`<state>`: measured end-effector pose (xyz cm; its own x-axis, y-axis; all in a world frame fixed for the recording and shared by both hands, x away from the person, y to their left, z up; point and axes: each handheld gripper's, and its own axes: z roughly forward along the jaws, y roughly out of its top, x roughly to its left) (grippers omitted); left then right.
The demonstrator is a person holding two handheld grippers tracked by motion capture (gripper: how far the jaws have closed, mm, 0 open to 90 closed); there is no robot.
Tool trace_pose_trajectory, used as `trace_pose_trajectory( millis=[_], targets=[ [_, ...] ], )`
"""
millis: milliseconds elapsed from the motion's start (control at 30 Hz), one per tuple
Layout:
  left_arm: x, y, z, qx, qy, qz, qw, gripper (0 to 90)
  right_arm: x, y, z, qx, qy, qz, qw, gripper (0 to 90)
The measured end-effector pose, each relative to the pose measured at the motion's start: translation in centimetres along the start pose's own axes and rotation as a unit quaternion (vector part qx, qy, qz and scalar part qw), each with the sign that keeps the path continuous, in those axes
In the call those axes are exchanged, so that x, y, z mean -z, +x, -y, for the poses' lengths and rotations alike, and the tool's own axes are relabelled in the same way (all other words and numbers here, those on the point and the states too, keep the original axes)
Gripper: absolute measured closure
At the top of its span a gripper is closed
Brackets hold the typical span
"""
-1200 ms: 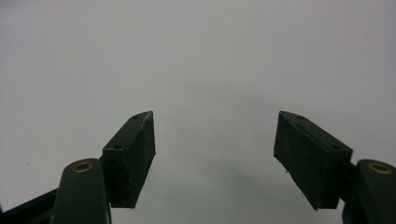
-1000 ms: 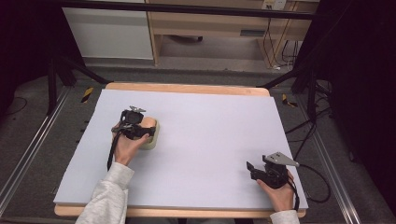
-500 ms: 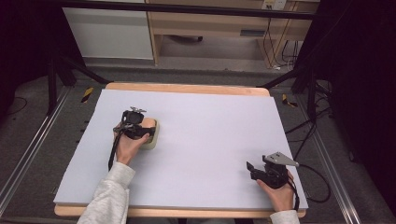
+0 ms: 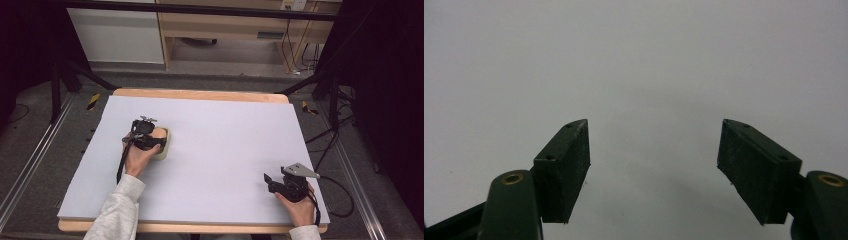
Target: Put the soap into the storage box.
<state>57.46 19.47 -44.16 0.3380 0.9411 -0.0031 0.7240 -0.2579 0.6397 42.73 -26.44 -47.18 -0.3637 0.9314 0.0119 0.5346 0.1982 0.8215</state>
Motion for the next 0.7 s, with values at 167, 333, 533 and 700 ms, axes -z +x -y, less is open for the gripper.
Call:
trace_pose_trajectory(
  millis=[167,333,533,700],
  targets=[
    [-0.20,0.26,0.10,0.005,0.001,0.002,1.0000,32.0,-0.14,0.02,0.03,0.007,-0.001,0.002,1.0000,29.0],
    [-0.15,0.49,0.18,0.012,0.002,0.015,0.9998,31.9,-0.12,0.03,0.03,0.006,-0.001,0.003,1.0000,28.7],
    [-0.12,0.43,0.23,0.008,0.000,0.013,0.9999,31.6,-0.12,0.06,0.03,0.006,-0.001,0.002,1.0000,28.3],
    [0.30,0.27,0.21,-0.001,-0.008,0.010,0.9999,25.8,-0.12,0.05,0.02,0.006,-0.001,0.003,1.0000,28.1]
  ],
)
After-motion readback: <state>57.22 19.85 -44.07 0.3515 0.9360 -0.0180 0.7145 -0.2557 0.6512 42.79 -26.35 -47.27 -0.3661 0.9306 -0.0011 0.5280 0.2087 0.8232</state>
